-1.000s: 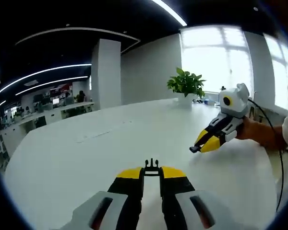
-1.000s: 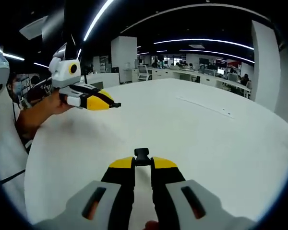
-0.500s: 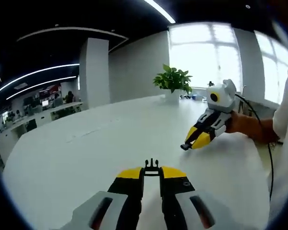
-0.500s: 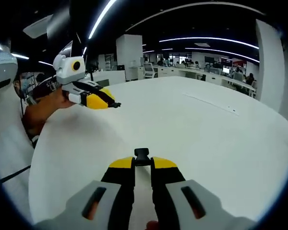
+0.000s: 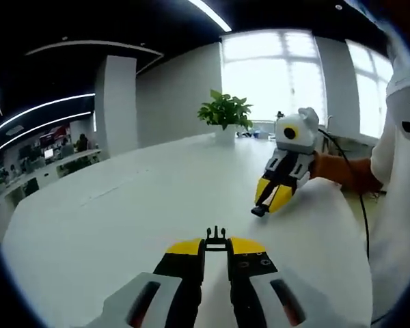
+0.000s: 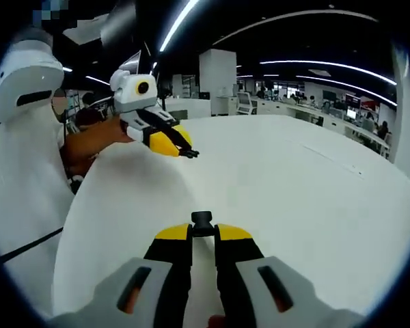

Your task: Snap the two parts of the plastic buckle together until the buckle closes and remains connected.

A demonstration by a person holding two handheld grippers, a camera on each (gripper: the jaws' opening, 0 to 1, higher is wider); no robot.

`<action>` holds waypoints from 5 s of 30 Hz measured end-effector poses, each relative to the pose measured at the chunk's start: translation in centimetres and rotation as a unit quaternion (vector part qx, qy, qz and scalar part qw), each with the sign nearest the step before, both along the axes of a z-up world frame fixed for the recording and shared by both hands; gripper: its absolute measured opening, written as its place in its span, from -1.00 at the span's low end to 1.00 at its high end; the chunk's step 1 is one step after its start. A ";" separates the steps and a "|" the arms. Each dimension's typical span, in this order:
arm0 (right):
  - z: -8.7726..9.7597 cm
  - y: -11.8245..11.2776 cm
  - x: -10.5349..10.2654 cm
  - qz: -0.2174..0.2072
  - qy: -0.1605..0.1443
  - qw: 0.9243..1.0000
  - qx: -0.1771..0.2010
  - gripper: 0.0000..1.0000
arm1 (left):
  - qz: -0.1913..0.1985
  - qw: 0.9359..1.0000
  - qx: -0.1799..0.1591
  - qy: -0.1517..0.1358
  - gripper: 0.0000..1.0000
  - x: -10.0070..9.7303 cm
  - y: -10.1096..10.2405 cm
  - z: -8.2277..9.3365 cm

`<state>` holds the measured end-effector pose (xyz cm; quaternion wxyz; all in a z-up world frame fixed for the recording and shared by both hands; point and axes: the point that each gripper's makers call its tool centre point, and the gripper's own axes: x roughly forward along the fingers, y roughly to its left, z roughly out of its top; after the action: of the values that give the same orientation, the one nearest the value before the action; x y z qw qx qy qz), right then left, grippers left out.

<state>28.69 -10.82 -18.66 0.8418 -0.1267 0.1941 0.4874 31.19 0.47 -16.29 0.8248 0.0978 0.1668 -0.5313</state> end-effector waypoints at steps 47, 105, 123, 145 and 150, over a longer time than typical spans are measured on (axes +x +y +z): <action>-1.1 3.2 -5.7 0.134 0.023 0.991 0.014 -0.75 | -0.211 0.977 0.003 0.041 -0.76 -8.3 -1.7 -2.3; -1.5 5.6 -6.2 0.152 0.000 0.988 0.002 -0.75 | -0.249 0.968 -0.003 0.013 -0.77 -9.0 -2.1 -4.2; -1.5 6.6 -6.4 0.161 -0.003 0.987 0.001 -0.77 | -0.250 0.968 -0.002 0.010 -0.80 -9.1 -2.5 -4.2; -1.7 7.0 -6.4 0.167 0.002 0.986 0.006 -0.80 | -0.249 0.968 0.002 0.018 -0.83 -9.0 -2.6 -4.3; -1.2 7.4 -6.7 0.173 -0.007 0.985 0.008 -0.80 | -0.249 0.968 0.004 0.019 -0.82 -8.9 -3.0 -4.9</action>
<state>21.97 -3.44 -19.89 0.7475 -0.1549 0.1589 0.6261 22.27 -2.51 -21.14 0.6626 0.1291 0.1550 -0.7213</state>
